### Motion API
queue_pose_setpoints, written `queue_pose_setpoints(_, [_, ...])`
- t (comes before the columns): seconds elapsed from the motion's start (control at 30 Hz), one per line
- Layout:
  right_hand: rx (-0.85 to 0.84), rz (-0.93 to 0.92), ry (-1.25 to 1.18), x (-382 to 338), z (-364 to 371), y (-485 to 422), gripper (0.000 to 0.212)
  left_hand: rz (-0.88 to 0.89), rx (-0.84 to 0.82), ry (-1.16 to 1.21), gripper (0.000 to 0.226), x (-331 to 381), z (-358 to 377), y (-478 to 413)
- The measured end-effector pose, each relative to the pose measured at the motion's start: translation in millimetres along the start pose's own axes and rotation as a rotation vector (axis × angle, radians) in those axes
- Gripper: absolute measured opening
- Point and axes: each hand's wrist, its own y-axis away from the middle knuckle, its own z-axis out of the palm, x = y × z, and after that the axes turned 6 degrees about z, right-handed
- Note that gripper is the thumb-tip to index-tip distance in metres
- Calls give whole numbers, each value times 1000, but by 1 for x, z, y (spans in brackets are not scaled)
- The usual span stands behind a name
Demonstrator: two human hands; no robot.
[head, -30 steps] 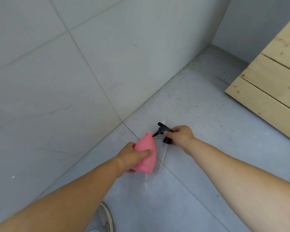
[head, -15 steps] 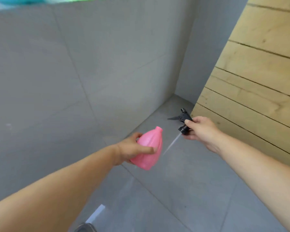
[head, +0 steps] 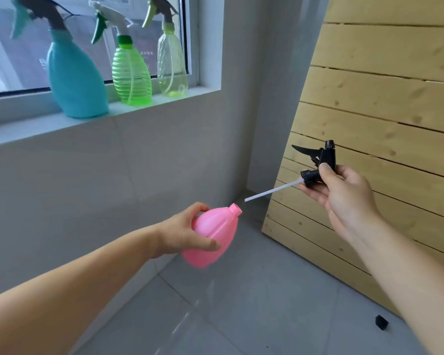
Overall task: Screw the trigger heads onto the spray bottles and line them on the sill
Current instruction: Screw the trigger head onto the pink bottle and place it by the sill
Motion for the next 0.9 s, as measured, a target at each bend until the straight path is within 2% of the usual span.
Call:
queue_pose_setpoints(0.27, [-72,2,41,9,7,10,9,89,1,44,86,8,11,2])
queue_pose_setpoints(0.53, [-23,-93,58,0,5,0,7,48,4,60,87,5,16,-5])
queue_pose_setpoints(0.77, [-32,-68,75,4,2,-2,9,41,11,106,83,5,16,-7])
queue_pose_setpoints(0.9, [-119,-4,79,11,8,3,7,67,-15,148,79,9,21,-7])
